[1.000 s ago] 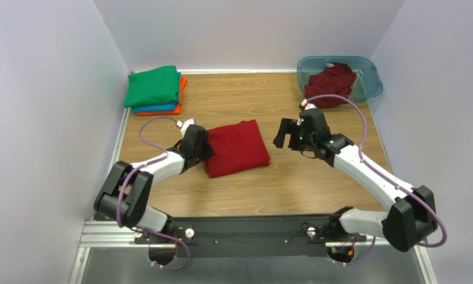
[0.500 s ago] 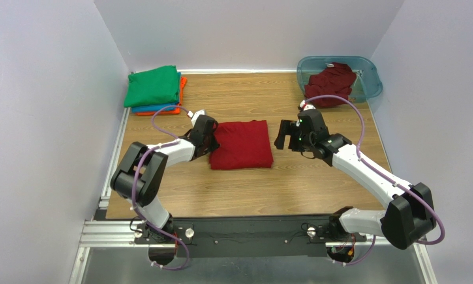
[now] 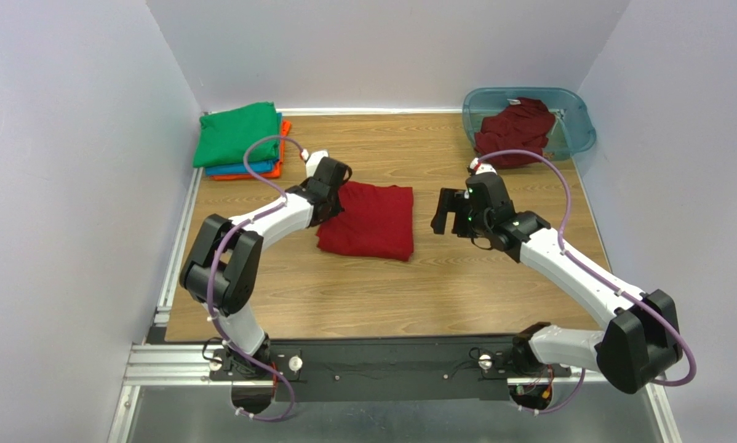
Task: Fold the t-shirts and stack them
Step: Neatly place the folded tshirt to the corner
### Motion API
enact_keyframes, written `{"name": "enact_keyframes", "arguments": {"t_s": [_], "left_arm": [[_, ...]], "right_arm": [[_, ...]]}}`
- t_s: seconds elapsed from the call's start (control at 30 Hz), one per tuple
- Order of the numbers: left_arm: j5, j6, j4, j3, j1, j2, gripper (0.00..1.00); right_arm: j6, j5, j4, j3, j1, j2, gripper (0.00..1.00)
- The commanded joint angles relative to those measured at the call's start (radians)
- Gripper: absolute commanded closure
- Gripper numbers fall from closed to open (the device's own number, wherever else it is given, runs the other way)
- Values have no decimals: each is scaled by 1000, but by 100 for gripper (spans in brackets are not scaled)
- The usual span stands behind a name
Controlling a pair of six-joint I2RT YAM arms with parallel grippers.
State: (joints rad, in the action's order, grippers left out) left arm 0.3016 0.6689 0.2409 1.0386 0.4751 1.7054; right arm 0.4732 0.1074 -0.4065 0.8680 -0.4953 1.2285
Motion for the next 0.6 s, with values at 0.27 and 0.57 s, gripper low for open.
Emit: {"name": "enact_keyframes", "arguments": {"t_s": [0.27,0.57], "left_arm": [[422,-399,103,300,-62,60,100],[482,-661,3,475,-138,91,100]], "right_arm": [[-10,57,-14,-35,3,-92,0],[-10,71,-14,-41,3,-106,0]]}}
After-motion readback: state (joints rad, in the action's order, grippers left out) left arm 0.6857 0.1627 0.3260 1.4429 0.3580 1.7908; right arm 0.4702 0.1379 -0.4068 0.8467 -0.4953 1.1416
